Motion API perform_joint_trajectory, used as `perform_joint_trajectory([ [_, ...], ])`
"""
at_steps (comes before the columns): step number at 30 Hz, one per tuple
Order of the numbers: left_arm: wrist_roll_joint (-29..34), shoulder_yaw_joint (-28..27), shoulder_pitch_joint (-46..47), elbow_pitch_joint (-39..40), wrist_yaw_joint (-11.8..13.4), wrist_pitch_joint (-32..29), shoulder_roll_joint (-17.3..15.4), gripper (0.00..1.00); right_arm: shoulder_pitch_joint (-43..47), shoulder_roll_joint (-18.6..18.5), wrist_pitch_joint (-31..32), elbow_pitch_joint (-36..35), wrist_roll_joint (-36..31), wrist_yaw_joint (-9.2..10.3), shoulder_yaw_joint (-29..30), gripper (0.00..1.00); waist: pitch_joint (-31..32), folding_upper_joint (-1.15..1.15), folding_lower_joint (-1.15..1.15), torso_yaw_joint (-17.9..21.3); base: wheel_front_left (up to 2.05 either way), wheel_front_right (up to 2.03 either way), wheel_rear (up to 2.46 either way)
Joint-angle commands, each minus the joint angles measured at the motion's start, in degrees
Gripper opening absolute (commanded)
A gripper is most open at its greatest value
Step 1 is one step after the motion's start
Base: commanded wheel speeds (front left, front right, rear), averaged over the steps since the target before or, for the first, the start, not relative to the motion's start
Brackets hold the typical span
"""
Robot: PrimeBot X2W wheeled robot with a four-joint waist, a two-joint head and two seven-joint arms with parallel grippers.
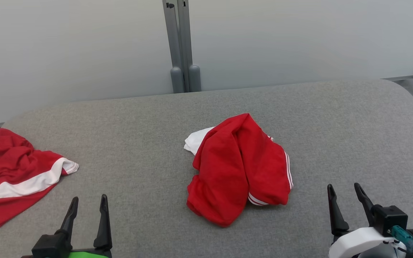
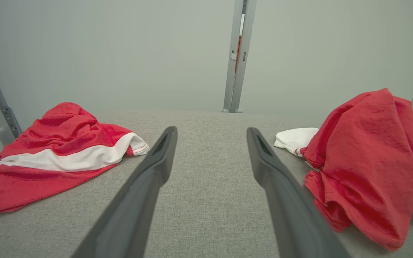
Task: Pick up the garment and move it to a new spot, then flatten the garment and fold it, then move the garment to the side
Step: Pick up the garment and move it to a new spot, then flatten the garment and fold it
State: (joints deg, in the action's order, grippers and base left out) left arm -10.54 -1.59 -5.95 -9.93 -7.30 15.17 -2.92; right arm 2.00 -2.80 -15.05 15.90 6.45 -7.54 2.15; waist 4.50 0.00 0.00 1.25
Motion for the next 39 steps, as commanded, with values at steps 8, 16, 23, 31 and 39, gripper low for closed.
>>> perform_joint_trajectory([
  [8,-1.3,1.5,2.1,-0.8,-0.2,0.0,0.0,1.0,-0.6,-0.2,-0.2,1.7,1.7,0.1,-1.1,1.0,-0.5,0.0,0.0,0.6,0.0,0.0,0.0],
  [16,-1.7,2.9,3.5,-0.9,-0.2,0.0,0.0,1.0,-9.5,-0.2,7.0,8.3,9.7,0.09,-5.6,1.0,-1.6,0.0,0.0,0.2,0.0,0.0,0.0],
  [23,-2.2,6.5,5.1,-1.1,-0.2,0.0,-0.1,1.0,-19.8,-0.2,13.9,22.5,12.0,0.09,-7.4,1.0,-3.0,0.0,0.0,-3.8,0.0,0.0,0.0],
  [31,-2.3,9.3,6.0,-0.9,-0.2,0.0,0.0,1.0,-26.4,-0.2,15.0,37.3,16.5,0.08,-7.0,1.0,-4.3,0.0,0.0,-7.7,0.0,0.0,0.0],
  [39,-2.3,11.7,7.9,-0.6,-0.2,0.0,0.0,1.0,-32.3,-0.1,14.6,46.7,21.7,0.08,-10.9,1.0,-6.4,0.0,0.0,-9.2,0.0,0.0,0.0],
])
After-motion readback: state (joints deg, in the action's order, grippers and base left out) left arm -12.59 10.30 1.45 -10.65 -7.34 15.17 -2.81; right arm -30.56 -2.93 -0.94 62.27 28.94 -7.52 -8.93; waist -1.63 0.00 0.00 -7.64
